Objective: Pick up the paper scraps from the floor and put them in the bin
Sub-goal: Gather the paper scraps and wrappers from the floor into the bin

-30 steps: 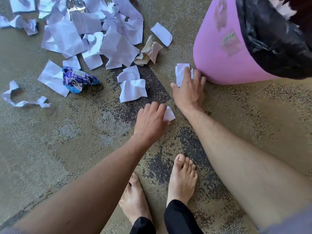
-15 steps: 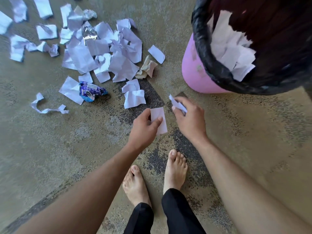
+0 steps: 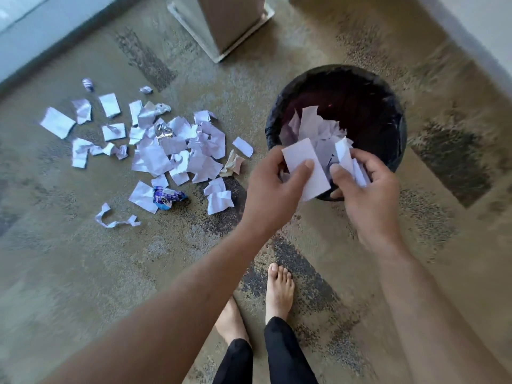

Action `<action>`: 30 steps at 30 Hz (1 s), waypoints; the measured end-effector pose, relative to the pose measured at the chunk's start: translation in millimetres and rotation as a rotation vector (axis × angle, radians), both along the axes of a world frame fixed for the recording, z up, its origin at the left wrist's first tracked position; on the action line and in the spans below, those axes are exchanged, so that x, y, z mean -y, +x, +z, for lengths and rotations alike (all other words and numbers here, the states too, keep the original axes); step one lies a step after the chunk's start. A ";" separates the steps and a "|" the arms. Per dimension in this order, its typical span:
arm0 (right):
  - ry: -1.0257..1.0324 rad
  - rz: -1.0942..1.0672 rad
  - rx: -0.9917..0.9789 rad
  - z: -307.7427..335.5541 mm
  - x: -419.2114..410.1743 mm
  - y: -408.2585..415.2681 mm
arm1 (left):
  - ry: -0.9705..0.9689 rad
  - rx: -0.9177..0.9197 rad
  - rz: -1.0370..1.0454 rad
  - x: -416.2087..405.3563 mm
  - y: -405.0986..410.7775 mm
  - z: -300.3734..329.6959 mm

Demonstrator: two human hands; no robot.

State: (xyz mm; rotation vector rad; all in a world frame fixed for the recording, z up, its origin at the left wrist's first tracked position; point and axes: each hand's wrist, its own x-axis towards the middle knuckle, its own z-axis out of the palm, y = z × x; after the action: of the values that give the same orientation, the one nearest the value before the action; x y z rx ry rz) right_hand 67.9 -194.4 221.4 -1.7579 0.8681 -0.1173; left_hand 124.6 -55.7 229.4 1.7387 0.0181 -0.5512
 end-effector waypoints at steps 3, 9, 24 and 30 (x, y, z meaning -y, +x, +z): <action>-0.082 0.008 -0.039 -10.3 27.6 15.7 | 0.174 0.027 -0.123 28.9 28.4 8.0; -0.169 0.127 -0.175 -21.9 52.6 27.8 | 0.227 -0.012 -0.342 49.8 44.3 4.9; -0.213 0.360 0.077 -23.0 -110.4 52.1 | 0.311 0.079 0.044 -131.7 30.2 -55.4; -0.254 0.573 -0.175 -61.5 -158.6 88.3 | 0.509 -0.010 0.016 -213.3 57.4 -73.8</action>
State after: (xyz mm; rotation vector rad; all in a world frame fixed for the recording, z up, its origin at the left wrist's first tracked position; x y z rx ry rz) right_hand 156.2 -35.8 159.9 -2.2156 0.4529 0.3201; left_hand 182.0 157.7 155.6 2.2274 0.1939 -0.5761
